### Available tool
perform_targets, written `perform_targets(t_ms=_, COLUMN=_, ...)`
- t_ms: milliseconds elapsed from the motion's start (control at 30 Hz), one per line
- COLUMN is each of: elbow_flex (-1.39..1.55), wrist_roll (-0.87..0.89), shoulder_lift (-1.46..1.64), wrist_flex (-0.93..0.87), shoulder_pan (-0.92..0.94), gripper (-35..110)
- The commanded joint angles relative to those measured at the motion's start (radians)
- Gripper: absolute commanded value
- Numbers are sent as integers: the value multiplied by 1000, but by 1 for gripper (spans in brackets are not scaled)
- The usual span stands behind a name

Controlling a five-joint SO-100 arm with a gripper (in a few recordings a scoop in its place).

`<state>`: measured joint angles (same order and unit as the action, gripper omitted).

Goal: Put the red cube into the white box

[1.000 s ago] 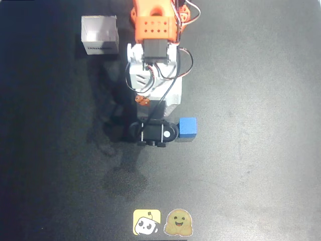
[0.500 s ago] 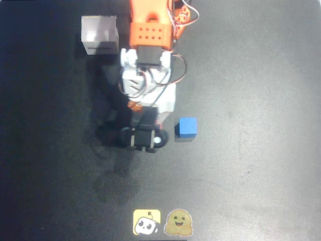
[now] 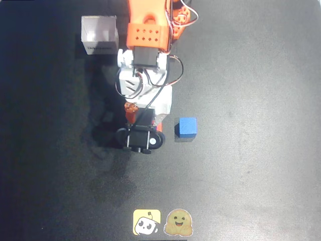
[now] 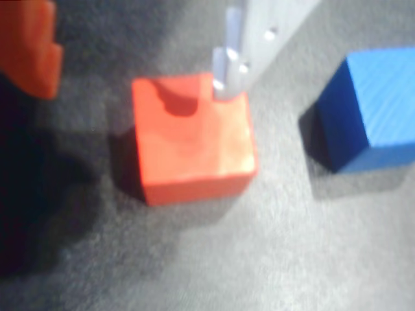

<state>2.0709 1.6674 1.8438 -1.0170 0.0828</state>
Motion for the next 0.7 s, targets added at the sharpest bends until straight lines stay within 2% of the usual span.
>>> perform_targets(t_ms=0, elbow_flex=9, wrist_roll=26, shoulder_lift=18, wrist_flex=38, shoulder_pan=-28, gripper=19)
perform_targets(t_ms=233, elbow_flex=80, wrist_roll=72, shoulder_lift=6, wrist_flex=164, shoulder_pan=-75, gripper=19)
perform_targets(t_ms=667, elbow_flex=107, wrist_roll=52, shoulder_lift=-28, wrist_flex=247, shoulder_pan=-78, gripper=25)
